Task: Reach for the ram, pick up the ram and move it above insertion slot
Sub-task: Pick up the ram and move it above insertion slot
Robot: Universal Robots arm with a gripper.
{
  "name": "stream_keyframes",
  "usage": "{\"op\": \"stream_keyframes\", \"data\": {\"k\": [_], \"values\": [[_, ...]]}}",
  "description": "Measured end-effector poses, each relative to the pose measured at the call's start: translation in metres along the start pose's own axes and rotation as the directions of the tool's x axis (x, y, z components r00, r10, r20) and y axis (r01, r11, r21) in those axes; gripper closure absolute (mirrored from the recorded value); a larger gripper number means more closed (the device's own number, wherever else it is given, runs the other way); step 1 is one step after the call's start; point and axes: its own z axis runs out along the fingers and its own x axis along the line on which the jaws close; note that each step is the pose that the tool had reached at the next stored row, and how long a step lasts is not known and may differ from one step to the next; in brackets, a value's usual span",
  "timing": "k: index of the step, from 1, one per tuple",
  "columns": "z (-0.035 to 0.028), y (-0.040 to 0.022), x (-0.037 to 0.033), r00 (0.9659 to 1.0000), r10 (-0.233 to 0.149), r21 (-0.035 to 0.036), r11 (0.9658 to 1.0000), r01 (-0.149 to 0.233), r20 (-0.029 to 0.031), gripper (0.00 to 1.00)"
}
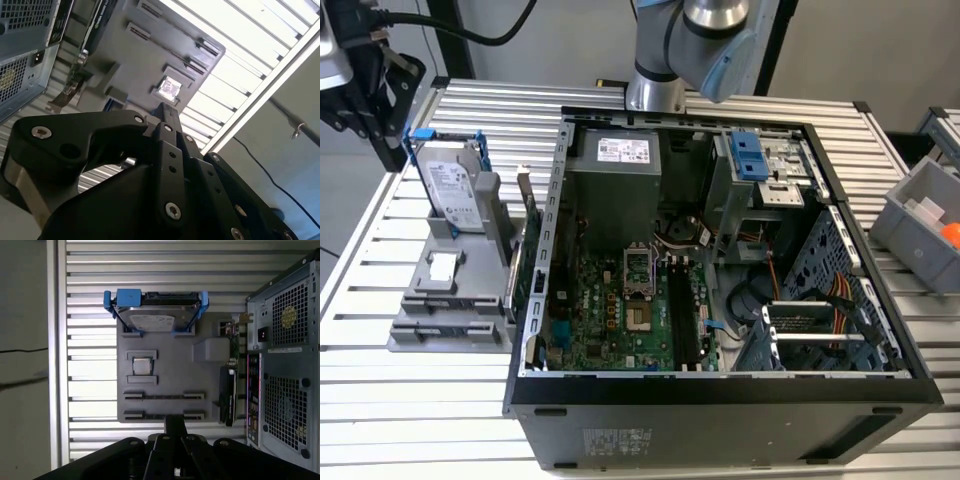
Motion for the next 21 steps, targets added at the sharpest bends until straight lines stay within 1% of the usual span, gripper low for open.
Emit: {"op": "stream_keyframes", "data": {"k": [21], "values": [[0.0007,-0.0108,-0.0003,1.0000,-0.008,-0.0001,1.0000,0.008,-0.0004,1.00]]}}
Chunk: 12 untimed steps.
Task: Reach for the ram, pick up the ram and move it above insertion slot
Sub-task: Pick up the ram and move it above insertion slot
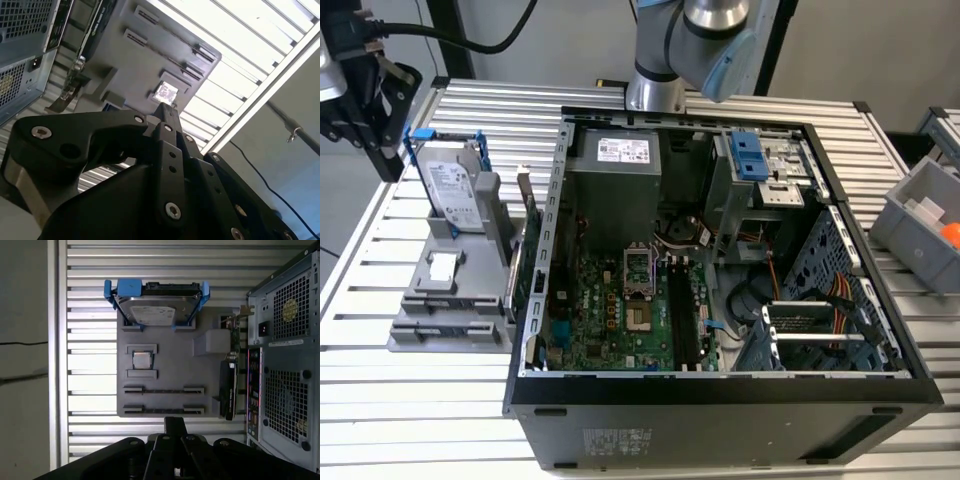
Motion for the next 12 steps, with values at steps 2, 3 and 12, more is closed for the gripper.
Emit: {"op": "stream_keyframes", "data": {"k": [2,3,12], "values": [[0.0001,-0.0010,0.0000,1.0000,-0.001,0.0000,1.0000,0.001,0.0000,1.00],[0.0001,-0.0015,0.0000,1.0000,-0.001,0.0000,1.0000,0.001,0.0000,1.00],[0.0004,-0.0059,-0.0001,1.0000,-0.005,-0.0001,1.0000,0.005,-0.0002,1.00]]}}
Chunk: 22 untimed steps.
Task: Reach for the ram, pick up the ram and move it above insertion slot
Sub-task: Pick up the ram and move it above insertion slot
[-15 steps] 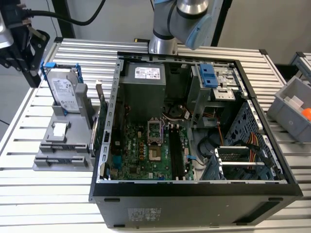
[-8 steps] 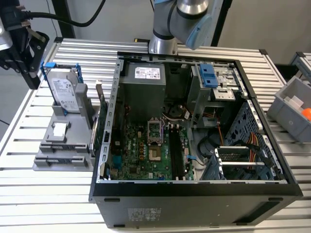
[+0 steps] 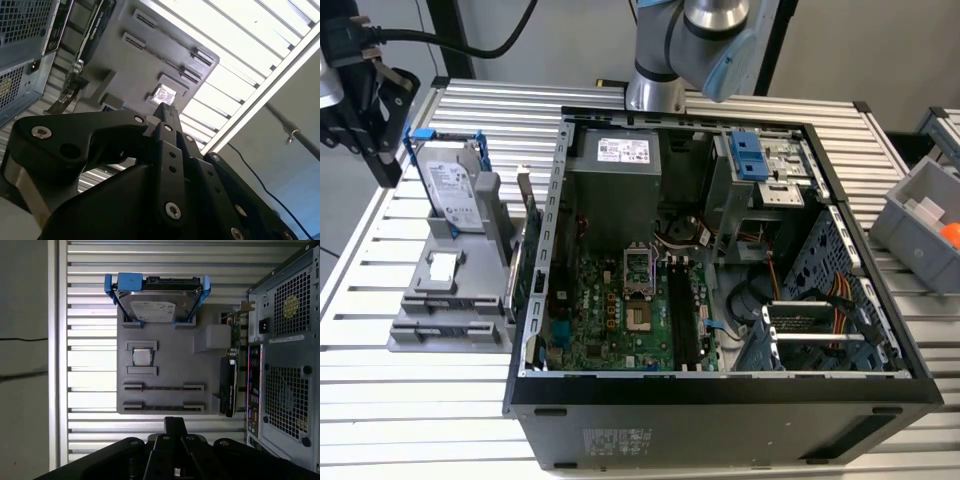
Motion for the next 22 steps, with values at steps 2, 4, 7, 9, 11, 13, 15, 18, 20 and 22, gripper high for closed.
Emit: {"op": "stream_keyframes", "data": {"k": [2,4,7,9,11,13,15,18,20,22], "values": [[0.0002,-0.0002,0.0001,1.0000,-0.003,0.0000,1.0000,0.003,-0.0002,1.00],[0.0005,-0.0013,0.0000,1.0000,-0.005,-0.0002,1.0000,0.005,-0.0002,1.00],[0.0006,-0.0014,0.0000,1.0000,-0.007,-0.0002,1.0000,0.007,-0.0002,1.00],[0.0005,-0.0014,0.0000,1.0000,-0.007,-0.0001,1.0000,0.007,-0.0006,1.00],[0.0005,-0.0014,0.0000,1.0000,-0.007,-0.0002,1.0000,0.007,-0.0005,1.00],[0.0005,-0.0014,0.0000,1.0000,-0.007,-0.0002,1.0000,0.007,-0.0006,1.00],[0.0005,-0.0013,0.0000,1.0000,-0.007,-0.0001,1.0000,0.007,-0.0006,1.00],[0.0005,-0.0013,0.0000,1.0000,-0.007,-0.0002,1.0000,0.007,-0.0005,1.00],[0.0005,-0.0013,0.0000,0.9999,-0.010,-0.0002,0.9999,0.010,-0.0008,1.00],[0.0005,-0.0013,0.0000,0.9999,-0.016,-0.0003,0.9999,0.016,-0.0010,1.00]]}}
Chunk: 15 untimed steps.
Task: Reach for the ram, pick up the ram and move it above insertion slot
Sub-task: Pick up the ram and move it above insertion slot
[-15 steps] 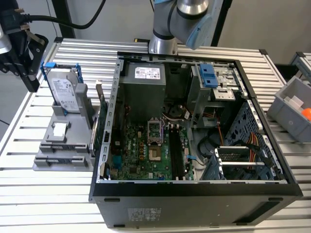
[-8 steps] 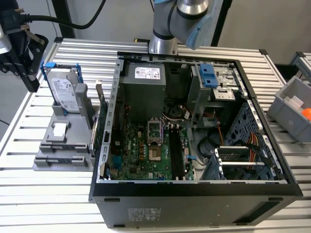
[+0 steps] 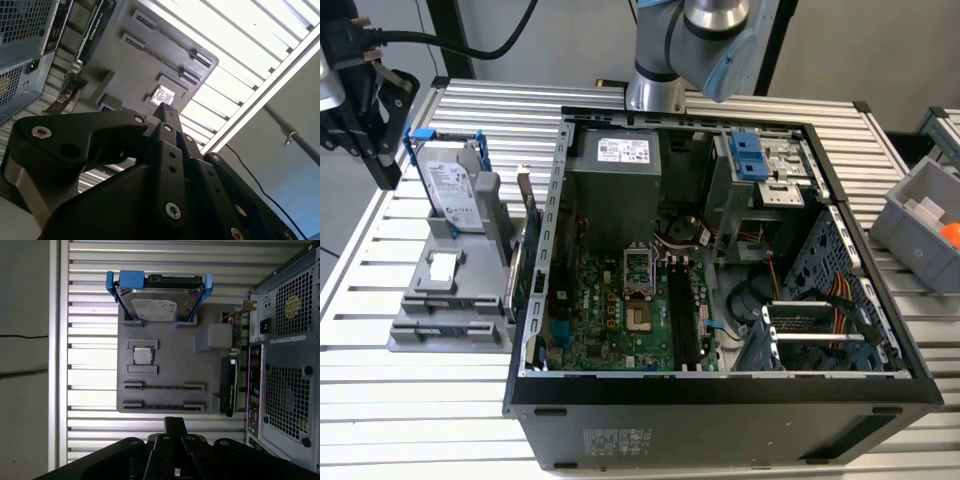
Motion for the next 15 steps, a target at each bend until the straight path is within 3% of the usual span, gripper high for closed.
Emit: {"op": "stream_keyframes", "data": {"k": [15], "values": [[0.0000,0.0000,0.0000,0.9971,-0.076,-0.0015,0.9971,0.076,-0.0038,1.00]]}}
